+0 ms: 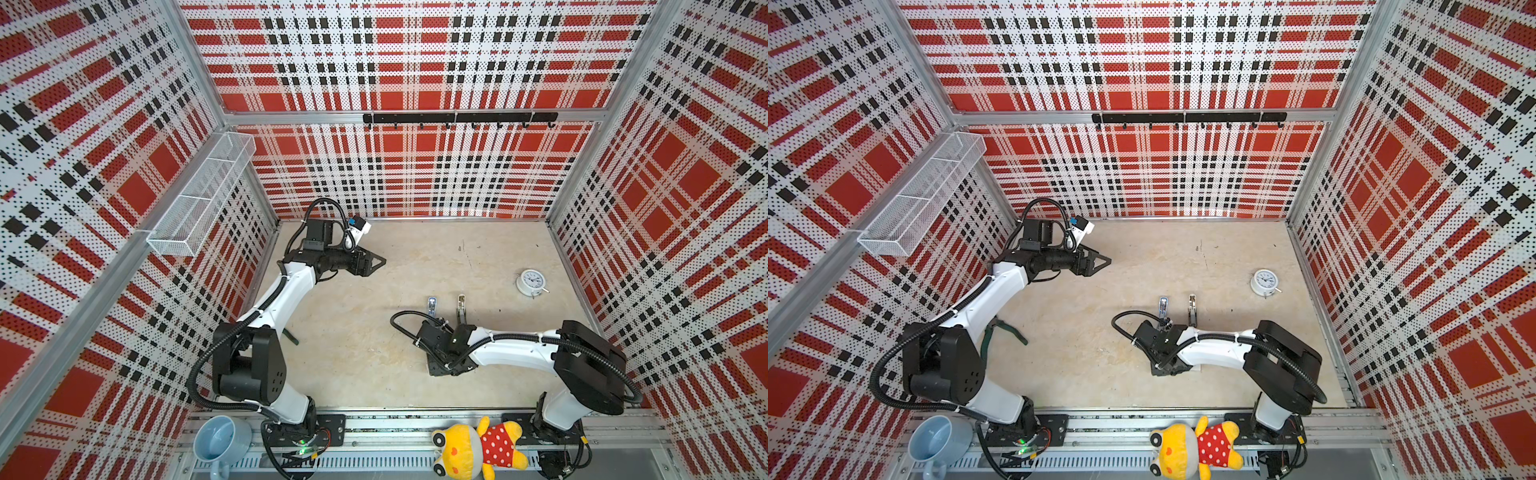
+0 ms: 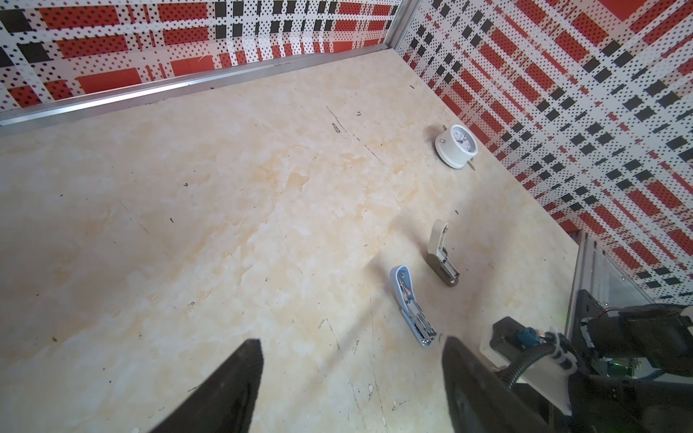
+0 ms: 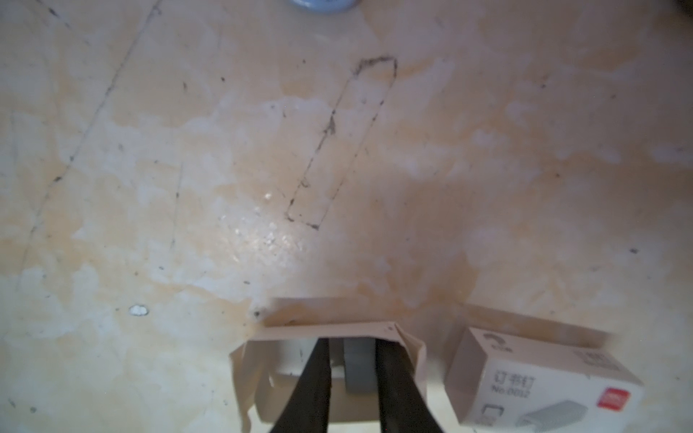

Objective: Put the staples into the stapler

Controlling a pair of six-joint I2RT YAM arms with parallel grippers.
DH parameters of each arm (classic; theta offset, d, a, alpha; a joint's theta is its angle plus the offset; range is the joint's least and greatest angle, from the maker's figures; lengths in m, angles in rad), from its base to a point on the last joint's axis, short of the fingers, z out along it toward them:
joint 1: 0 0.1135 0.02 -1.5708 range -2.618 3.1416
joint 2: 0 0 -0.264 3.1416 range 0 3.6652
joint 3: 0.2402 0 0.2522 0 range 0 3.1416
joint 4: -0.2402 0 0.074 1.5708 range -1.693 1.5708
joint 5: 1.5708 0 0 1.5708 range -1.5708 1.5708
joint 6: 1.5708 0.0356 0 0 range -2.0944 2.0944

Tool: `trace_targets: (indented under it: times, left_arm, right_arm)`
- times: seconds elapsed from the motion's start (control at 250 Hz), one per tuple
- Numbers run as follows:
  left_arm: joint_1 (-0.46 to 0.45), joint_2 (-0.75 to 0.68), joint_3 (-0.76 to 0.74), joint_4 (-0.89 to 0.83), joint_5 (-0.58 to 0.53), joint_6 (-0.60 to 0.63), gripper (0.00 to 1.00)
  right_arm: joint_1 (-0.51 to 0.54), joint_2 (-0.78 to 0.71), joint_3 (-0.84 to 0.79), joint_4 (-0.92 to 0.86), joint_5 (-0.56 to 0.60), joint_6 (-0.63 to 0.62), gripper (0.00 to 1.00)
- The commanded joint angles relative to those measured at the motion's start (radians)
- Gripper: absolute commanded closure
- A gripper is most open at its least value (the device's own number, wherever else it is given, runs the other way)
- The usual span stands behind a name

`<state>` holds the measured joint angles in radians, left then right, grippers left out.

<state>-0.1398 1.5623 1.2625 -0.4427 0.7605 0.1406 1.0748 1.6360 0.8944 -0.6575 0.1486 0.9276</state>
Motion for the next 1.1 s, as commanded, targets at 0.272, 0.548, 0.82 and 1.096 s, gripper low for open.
trace_targets:
  times: [0.272, 0.548, 0.82, 1.096]
  left_arm:
    - [0.008, -0.005, -0.015, -0.002, 0.02, 0.007, 0.22]
    - [0.01, -0.011, -0.01, -0.005, 0.016, 0.012, 0.22]
    - [0.012, -0.007, -0.006, -0.007, 0.017, 0.014, 0.22]
    - [0.013, -0.001, 0.002, -0.009, 0.021, 0.015, 0.22]
  right_arm:
    - [-0.007, 0.03, -0.012, 0.006, 0.015, -0.002, 0.83]
    - [-0.006, 0.016, 0.036, -0.041, 0.048, -0.033, 0.91]
    - [-0.007, 0.014, 0.08, -0.076, 0.057, -0.058, 0.94]
    - [-0.007, -0.003, 0.094, -0.096, 0.055, -0.064, 0.99]
